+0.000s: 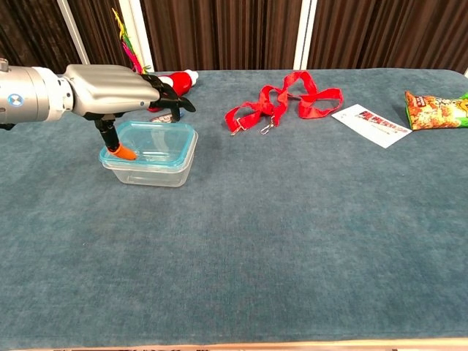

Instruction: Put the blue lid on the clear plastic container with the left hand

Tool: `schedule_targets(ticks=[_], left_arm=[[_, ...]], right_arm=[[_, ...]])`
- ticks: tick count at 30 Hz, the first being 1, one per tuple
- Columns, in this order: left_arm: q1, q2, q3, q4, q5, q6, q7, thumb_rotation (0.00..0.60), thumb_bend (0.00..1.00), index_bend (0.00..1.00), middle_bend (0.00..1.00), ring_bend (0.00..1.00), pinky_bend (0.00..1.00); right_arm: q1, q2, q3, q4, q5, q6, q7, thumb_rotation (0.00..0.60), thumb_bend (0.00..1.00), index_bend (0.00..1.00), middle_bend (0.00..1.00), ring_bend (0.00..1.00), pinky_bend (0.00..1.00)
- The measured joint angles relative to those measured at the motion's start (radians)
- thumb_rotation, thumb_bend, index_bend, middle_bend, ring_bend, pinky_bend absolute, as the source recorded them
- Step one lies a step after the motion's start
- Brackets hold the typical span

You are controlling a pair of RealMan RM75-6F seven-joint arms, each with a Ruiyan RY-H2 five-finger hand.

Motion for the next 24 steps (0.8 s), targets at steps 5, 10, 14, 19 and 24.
schedule_targets(ticks=[5, 10, 14, 19, 24], left_arm=[[0.001, 0.001, 0.001, -0.001, -0.001, -0.005, 0.006, 0.600, 0.22, 0.02, 0.17, 0.00, 0.00], [0.003, 0.000, 0.000, 0.000, -0.003, -0.008, 0.010, 0.600, 0.22, 0.02, 0.18, 0.00, 0.00], [0.003, -0.005, -0.001, 0.002, -0.003, -0.011, 0.012, 0.600, 0.22, 0.02, 0.18, 0.00, 0.00], [0.004, -0.007, -0.001, 0.003, -0.002, -0.013, 0.014, 0.600, 0.22, 0.02, 0.18, 0.00, 0.00], [0.004, -0.009, -0.001, 0.004, -0.006, -0.019, 0.018, 0.600, 0.22, 0.03, 0.18, 0.00, 0.00]], right_arm=[[0.000, 0.001, 0.000, -0.001, -0.001, 0.001, 0.001, 0.600, 0.31, 0.07, 0.05, 0.04, 0.00], [-0.001, 0.002, 0.001, -0.002, 0.001, 0.001, 0.002, 0.600, 0.31, 0.07, 0.05, 0.04, 0.00], [0.000, 0.001, 0.001, -0.001, 0.001, 0.001, 0.002, 0.600, 0.31, 0.07, 0.05, 0.04, 0.00], [-0.001, 0.001, 0.001, -0.001, 0.002, 0.001, 0.001, 0.600, 0.31, 0.07, 0.05, 0.04, 0.00], [-0.002, 0.002, 0.002, -0.002, 0.003, 0.003, 0.002, 0.600, 0.31, 0.07, 0.05, 0.04, 0.00]])
